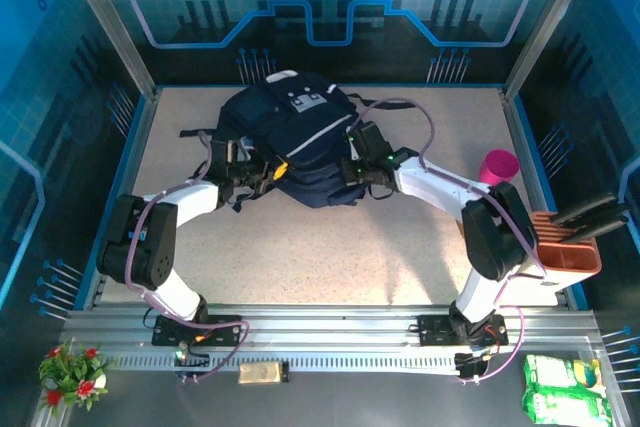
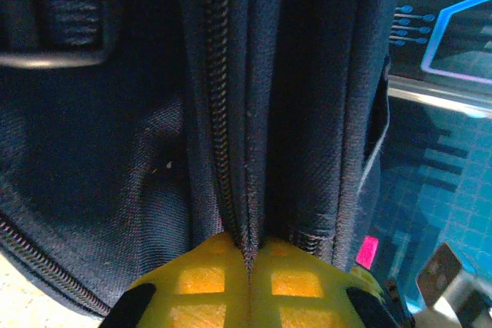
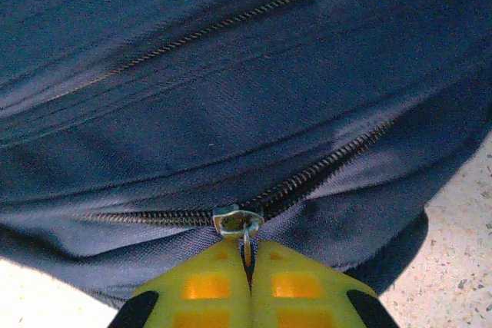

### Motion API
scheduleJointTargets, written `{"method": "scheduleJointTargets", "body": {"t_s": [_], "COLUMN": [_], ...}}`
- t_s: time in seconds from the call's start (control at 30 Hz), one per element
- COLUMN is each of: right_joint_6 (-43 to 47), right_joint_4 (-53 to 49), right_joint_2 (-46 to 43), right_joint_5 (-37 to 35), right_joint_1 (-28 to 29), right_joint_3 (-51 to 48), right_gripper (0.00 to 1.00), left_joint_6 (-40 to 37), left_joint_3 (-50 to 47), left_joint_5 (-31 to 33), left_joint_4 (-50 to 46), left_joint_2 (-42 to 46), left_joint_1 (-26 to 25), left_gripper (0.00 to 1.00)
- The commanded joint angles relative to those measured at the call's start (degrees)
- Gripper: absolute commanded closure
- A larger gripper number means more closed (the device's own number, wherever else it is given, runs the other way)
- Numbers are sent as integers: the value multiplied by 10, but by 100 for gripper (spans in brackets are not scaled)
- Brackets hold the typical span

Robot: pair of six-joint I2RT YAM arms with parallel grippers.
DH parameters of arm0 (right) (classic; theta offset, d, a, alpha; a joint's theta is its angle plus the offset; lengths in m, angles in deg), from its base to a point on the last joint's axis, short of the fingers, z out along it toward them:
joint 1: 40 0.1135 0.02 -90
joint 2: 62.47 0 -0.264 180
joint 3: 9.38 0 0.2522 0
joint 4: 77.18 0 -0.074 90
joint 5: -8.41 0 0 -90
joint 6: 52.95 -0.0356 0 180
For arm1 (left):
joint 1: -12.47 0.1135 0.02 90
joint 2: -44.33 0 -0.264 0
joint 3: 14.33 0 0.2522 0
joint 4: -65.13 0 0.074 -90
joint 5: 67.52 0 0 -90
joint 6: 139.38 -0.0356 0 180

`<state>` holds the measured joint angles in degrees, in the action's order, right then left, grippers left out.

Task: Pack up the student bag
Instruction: Zip the student bag at the top-center of the table.

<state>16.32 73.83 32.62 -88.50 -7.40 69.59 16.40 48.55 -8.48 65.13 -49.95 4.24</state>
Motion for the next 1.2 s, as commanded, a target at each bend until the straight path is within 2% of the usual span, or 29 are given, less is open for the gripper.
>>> {"method": "scheduleJointTargets", "body": {"t_s": [0.0,0.23,0.33,0.4,0.5,0.67,0.8,0.87,1.0,1.17], "right_joint_6": [30,26,15,11,-4,-23,-27,-26,-30,-38], "right_joint_4": [-4,70,87,84,81,70,57,47,48,51], "right_joint_2": [-54,-63,-28,-1,48,131,183,205,226,234], "right_joint_5": [21,87,101,70,42,58,81,96,116,132], "right_joint_1": [9,62,95,124,153,164,164,164,165,164], "right_joint_3": [-48,-74,-37,-3,52,150,224,257,283,289], "right_gripper": [100,100,100,100,100,100,100,100,100,100], "left_joint_6": [-66,-98,-125,-139,-154,-161,-164,-161,-107,-25], "left_joint_3": [53,88,100,95,76,45,37,34,10,-26], "left_joint_5": [32,57,69,72,78,116,126,112,53,34], "left_joint_4": [-54,-91,-136,-152,-178,-257,-304,-310,-269,-207], "left_joint_2": [-14,-33,-33,-24,5,72,114,132,158,164], "left_joint_1": [14,41,67,85,109,139,157,159,154,118], "left_gripper": [100,100,92,89,76,50,45,43,43,43]}}
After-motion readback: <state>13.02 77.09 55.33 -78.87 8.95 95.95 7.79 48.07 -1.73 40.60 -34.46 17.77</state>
